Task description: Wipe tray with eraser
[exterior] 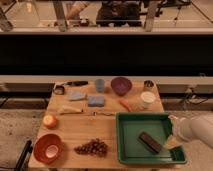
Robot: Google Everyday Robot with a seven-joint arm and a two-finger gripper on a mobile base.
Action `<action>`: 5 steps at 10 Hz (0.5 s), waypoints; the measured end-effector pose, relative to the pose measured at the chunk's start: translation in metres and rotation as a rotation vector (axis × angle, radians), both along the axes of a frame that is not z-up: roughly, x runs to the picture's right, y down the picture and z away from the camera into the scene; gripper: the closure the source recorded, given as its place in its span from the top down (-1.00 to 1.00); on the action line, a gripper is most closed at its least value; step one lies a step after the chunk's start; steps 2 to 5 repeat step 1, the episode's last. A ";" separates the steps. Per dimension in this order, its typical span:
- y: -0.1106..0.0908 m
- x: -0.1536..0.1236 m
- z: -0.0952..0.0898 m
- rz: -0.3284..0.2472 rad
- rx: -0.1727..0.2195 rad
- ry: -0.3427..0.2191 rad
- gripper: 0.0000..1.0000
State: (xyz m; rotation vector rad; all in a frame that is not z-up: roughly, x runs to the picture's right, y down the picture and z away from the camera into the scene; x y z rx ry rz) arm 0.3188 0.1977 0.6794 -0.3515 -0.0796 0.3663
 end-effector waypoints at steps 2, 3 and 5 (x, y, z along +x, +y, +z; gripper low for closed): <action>-0.008 -0.001 -0.011 0.004 0.010 -0.017 0.60; -0.008 -0.001 -0.011 0.004 0.010 -0.017 0.60; -0.008 -0.001 -0.011 0.004 0.010 -0.017 0.60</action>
